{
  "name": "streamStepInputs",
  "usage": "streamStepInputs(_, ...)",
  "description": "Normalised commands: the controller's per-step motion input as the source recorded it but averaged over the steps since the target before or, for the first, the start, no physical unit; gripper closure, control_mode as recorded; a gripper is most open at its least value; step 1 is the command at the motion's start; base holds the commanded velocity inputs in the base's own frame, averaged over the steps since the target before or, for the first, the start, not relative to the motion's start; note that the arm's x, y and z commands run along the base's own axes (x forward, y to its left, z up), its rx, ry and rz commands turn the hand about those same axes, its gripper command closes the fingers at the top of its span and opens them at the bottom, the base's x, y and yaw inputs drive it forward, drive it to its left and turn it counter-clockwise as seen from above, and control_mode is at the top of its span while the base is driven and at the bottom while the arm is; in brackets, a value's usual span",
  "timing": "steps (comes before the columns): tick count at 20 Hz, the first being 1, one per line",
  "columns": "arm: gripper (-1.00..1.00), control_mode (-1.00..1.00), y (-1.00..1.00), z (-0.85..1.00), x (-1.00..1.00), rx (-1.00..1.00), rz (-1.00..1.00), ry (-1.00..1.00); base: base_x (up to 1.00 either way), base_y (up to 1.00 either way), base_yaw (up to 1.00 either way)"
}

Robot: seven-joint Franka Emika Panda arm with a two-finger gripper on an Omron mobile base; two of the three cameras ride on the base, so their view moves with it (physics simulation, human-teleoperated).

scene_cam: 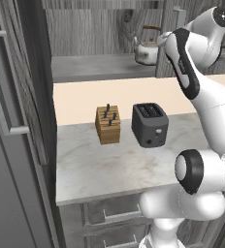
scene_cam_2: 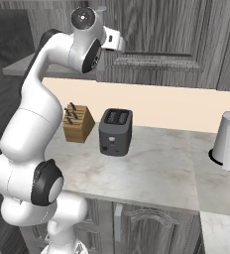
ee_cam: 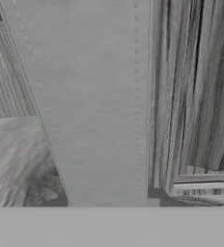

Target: Open the cabinet, pick the kettle from the cabinet, and place it in the sink.

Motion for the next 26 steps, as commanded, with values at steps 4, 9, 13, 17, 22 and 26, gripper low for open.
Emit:
streamStepInputs(4, 1.0, -1.0, 0.12, -0.04, 0.03, 0.0, 0.03, 0.0, 0.0, 0.0, 0.0)
streamStepInputs(9, 1.0, -1.0, 0.06, -0.03, -0.1, 0.0, 0.08, 0.0, 0.0, 0.0, 0.0)
streamStepInputs(13, 1.0, -1.0, -0.03, -0.02, -0.39, 0.0, 0.11, 0.0, 0.0, 0.0, 0.0)
streamStepInputs(17, 1.0, -1.0, -0.11, -0.01, -0.5, 0.0, 0.12, -0.03, 0.0, 0.0, 0.0)
streamStepInputs(22, 1.0, -1.0, -0.18, 0.0, -0.58, 0.0, 0.1, -0.12, 0.0, 0.0, 0.0)
streamStepInputs(26, 1.0, -1.0, -0.24, 0.0, -0.59, 0.0, 0.07, -0.13, 0.0, 0.0, 0.0)
